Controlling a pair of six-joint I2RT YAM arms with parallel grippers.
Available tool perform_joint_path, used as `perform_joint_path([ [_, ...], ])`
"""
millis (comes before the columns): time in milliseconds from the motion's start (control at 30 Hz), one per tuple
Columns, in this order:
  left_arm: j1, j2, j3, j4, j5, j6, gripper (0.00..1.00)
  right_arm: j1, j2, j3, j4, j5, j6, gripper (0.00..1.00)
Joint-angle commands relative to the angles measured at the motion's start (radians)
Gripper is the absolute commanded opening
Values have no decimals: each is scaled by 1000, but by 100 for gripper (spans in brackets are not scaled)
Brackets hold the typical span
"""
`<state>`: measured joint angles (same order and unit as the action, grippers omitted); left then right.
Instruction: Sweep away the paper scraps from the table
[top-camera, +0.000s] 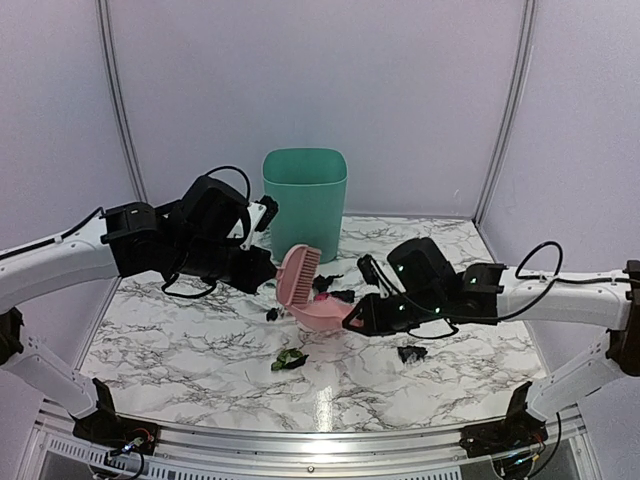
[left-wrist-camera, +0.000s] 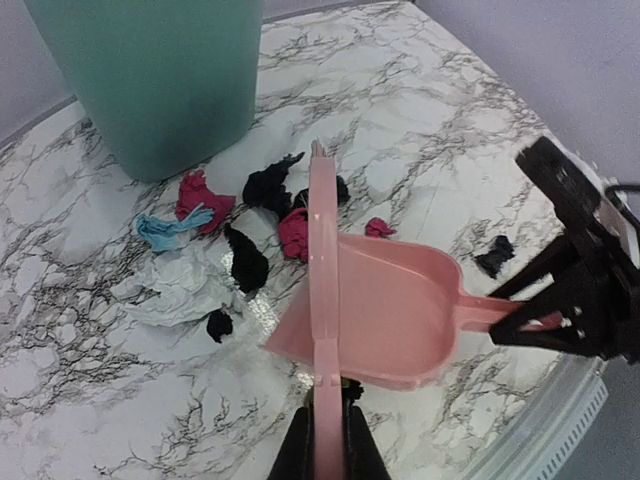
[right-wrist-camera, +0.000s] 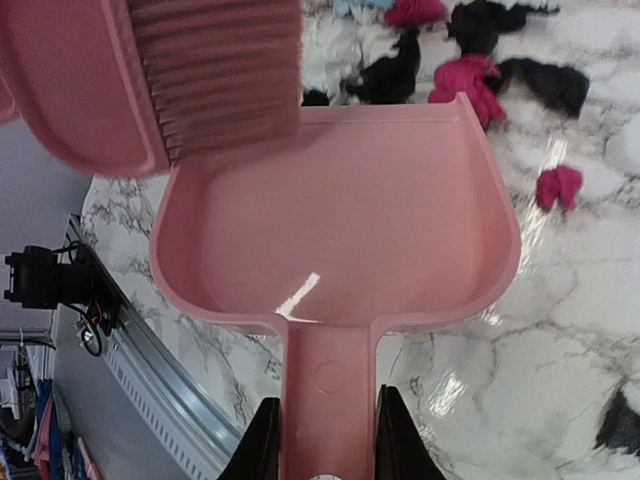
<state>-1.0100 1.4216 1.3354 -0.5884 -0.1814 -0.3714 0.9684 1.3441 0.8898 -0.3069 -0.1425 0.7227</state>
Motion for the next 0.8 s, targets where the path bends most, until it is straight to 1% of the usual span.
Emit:
perform_joint_path([
  [0,-64,-74,53,22,67,-20,0,-135,-65,117,-179,206,-149,0],
  [67,-80,-86,64,30,80,-35,0,-214,-92,150,-222,261,-186,0],
  [200,-101,-74,86,76,175,-54,0,-298,-98,240,-302,394,-270,0],
  [300,-115,-37,75,185,299,-84,0,-342,-95,297,-341,481,-316,0],
  [367,-128,19,73,267,363,-117,0,-359,-99,328,-369,558,-335,0],
  [400,-138,60,84,299,367,-132,0,-367,-103,336,-383,590,-342,0],
  [467,-161,153,114,342,332,-199,0,-385,-121,341,-399,627,-351,0],
  [533,-168,283,157,377,353,-275,0,-404,-151,338,-407,642,-357,0],
  [633,-176,459,239,468,434,-376,0,-427,-199,330,-432,690,-353,0],
  [700,-187,570,296,589,509,-422,0,-438,-240,321,-433,711,-353,0],
  [767,-200,694,394,699,598,-464,0,-443,-265,310,-433,714,-350,0],
])
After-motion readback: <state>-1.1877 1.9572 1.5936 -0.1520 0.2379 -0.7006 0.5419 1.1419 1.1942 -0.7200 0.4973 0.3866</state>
